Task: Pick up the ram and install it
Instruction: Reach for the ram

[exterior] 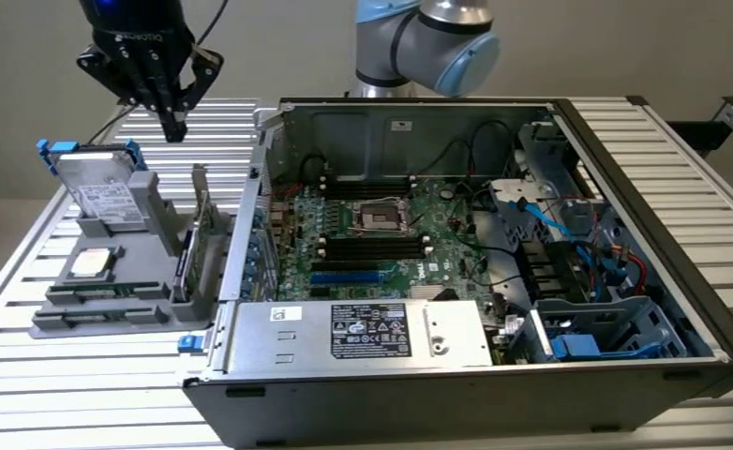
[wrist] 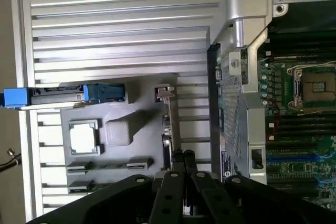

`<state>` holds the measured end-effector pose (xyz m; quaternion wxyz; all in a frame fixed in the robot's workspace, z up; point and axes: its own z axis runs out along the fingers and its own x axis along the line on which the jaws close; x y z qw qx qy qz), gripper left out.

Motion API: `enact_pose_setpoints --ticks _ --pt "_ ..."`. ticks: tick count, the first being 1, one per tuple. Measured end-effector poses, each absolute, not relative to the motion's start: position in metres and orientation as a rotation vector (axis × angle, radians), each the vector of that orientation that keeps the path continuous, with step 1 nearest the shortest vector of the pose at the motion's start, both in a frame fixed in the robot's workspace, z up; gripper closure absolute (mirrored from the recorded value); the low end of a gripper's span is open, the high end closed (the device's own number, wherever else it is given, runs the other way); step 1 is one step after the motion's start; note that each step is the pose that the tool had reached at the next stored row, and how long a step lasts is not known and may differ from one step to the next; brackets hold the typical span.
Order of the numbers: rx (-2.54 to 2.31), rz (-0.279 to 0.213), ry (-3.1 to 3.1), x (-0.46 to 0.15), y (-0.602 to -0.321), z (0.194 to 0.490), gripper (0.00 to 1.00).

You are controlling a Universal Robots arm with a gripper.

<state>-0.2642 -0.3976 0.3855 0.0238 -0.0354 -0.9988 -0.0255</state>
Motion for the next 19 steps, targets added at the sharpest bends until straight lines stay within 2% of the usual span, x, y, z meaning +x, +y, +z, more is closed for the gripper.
enact_pose_setpoints --ticks 19 --pt "-0.108 -0.080 -3.091 -0.344 -0.402 0.379 0.90"
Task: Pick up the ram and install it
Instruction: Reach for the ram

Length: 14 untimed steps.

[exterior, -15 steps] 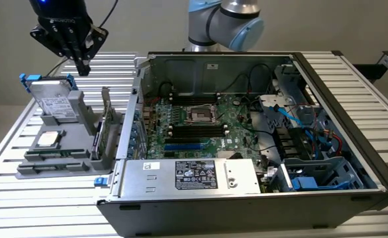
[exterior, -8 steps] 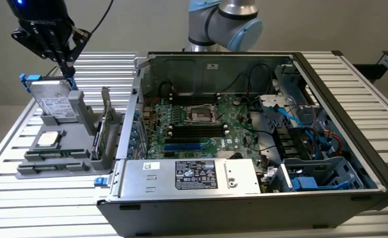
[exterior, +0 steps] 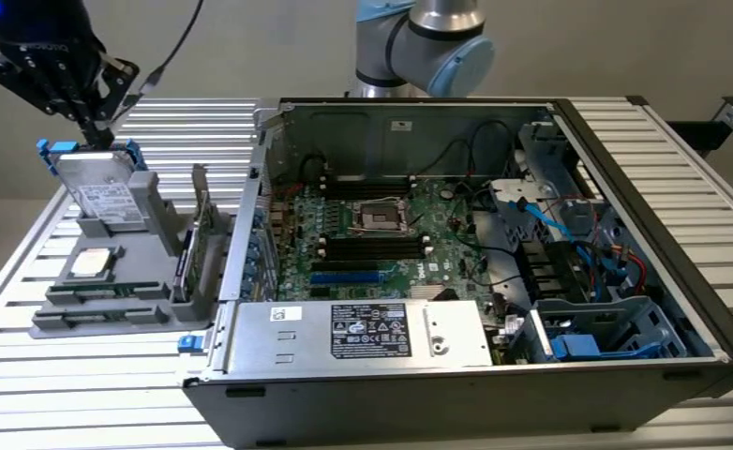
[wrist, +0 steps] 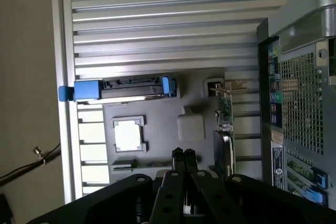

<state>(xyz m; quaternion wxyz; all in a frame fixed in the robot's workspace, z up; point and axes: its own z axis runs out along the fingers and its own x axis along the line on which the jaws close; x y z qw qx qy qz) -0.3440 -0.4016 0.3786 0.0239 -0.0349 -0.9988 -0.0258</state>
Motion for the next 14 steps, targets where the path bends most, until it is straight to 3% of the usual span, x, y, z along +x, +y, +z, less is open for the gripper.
enact_pose_setpoints --ticks 14 --pt "-0.107 -0.109 -3.089 -0.361 -0.435 0.373 0.90"
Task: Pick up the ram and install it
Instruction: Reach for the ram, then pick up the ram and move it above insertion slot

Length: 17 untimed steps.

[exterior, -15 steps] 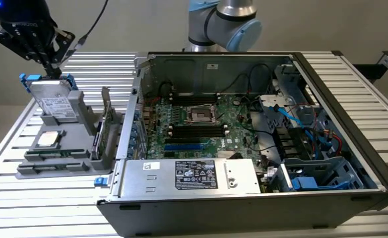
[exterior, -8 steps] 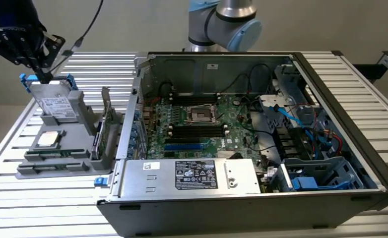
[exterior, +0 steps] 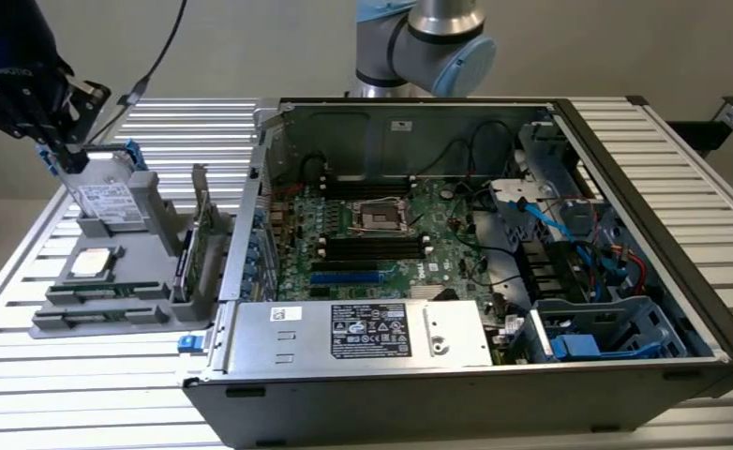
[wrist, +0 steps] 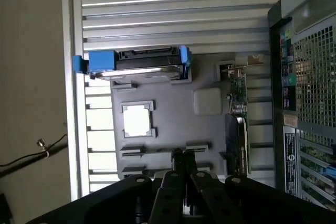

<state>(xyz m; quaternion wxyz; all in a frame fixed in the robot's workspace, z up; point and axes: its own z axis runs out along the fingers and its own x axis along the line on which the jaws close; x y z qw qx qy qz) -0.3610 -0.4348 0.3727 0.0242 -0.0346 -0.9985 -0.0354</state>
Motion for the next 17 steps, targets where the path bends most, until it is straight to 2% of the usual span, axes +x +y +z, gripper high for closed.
enact_pose_setpoints --ticks 17 --pt "-0.095 -0.108 -3.079 -0.365 -0.436 0.359 0.90"
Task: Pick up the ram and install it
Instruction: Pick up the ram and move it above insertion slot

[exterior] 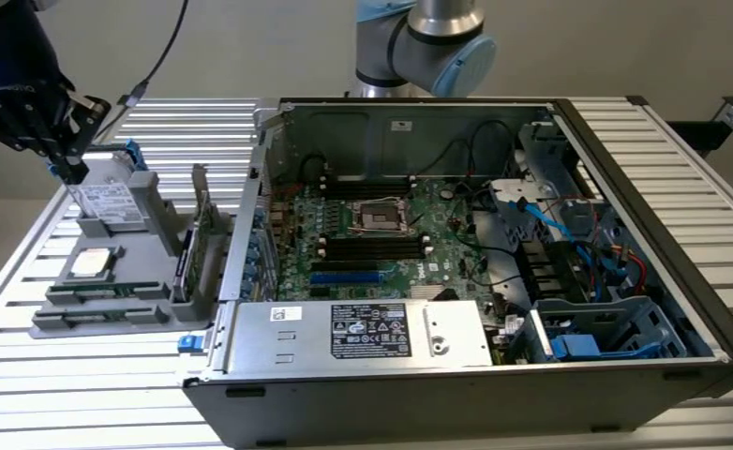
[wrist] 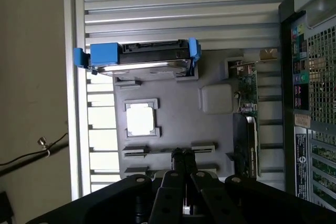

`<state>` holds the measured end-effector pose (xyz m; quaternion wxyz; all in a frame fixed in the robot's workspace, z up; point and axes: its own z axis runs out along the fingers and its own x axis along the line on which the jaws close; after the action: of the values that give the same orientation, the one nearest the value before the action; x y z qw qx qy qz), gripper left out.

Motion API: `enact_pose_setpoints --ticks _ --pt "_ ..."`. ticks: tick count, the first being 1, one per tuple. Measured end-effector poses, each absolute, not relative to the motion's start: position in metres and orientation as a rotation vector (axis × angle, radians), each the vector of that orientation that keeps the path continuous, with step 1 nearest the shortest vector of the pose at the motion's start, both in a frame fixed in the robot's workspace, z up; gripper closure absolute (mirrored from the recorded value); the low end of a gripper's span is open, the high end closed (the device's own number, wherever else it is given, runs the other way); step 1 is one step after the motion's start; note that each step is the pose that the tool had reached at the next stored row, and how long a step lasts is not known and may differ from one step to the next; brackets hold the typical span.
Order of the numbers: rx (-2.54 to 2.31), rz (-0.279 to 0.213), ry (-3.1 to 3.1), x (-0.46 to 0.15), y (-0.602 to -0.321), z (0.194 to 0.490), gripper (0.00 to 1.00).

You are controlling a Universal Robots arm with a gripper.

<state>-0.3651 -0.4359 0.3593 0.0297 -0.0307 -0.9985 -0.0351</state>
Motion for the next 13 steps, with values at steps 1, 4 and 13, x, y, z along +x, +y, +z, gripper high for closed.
enact_pose_setpoints --ticks 1,4,13 --pt "-0.095 -0.108 -3.079 -0.3651 -0.4359 0.3593 0.90" --pt "-0.095 -0.108 -3.079 -0.3651 -0.4359 0.3593 0.90" --pt "-0.057 -0.107 -3.080 -0.3652 -0.4380 0.3590 0.90"
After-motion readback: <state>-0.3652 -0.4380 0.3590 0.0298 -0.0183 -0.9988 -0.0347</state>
